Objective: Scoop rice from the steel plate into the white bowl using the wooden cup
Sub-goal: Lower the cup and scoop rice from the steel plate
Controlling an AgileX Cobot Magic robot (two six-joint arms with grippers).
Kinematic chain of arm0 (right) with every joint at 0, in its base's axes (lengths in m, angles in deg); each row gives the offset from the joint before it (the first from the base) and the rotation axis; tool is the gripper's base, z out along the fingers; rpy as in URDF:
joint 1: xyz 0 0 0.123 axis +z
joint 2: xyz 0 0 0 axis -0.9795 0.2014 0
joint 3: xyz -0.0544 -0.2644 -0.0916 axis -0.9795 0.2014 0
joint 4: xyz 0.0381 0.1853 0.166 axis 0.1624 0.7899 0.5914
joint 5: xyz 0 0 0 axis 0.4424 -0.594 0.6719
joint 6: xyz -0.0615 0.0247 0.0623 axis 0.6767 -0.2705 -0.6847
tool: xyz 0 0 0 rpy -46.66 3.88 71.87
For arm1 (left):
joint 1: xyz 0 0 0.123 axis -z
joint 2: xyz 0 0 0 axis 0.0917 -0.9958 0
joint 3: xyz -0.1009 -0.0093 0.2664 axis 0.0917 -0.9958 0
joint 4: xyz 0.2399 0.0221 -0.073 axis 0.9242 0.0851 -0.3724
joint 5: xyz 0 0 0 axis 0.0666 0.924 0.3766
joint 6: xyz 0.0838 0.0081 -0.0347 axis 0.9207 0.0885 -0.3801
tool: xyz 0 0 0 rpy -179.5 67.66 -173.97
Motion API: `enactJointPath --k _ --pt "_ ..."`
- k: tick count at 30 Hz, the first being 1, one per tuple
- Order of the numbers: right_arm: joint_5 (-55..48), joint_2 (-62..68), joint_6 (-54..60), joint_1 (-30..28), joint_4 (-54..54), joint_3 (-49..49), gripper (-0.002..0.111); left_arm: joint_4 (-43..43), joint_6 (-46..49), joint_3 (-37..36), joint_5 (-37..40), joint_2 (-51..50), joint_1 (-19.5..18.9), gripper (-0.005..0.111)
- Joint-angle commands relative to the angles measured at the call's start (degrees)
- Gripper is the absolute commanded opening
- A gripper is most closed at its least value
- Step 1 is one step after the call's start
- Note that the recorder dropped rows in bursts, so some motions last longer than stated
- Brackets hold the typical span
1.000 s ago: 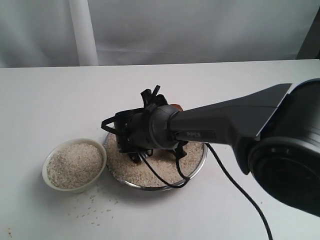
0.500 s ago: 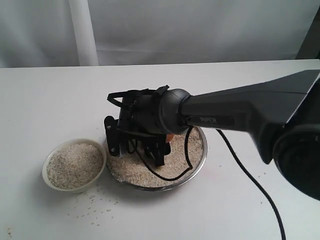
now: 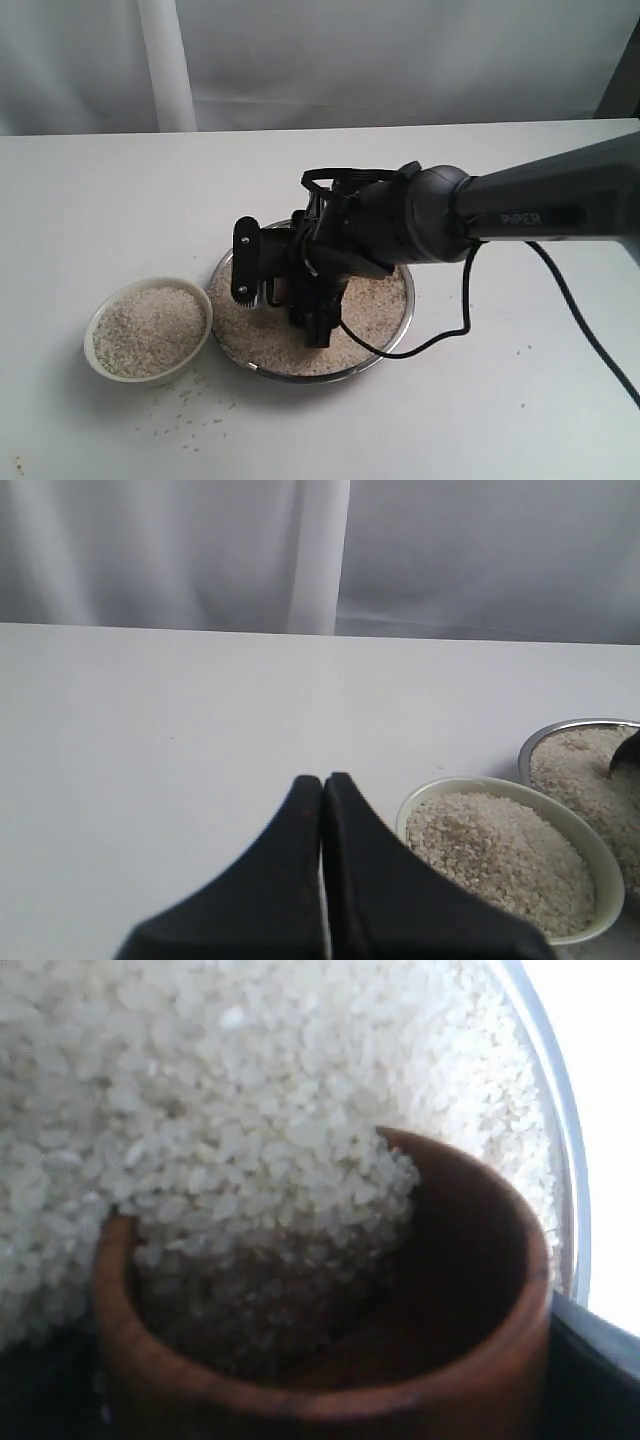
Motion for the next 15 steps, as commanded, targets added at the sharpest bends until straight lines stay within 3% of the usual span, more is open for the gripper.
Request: enactJointPath --k 1,15 --pt "8.86 -2.36 -1.20 -0.59 3.45 2.93 0.000 -0.28 -0.13 0.16 -0.24 0.17 0.24 0.000" --pt "16.24 -2.92 -1.23 -0.99 4.97 3.25 0.000 -0.28 -0.31 0.16 -0.24 0.17 0.24 0.000"
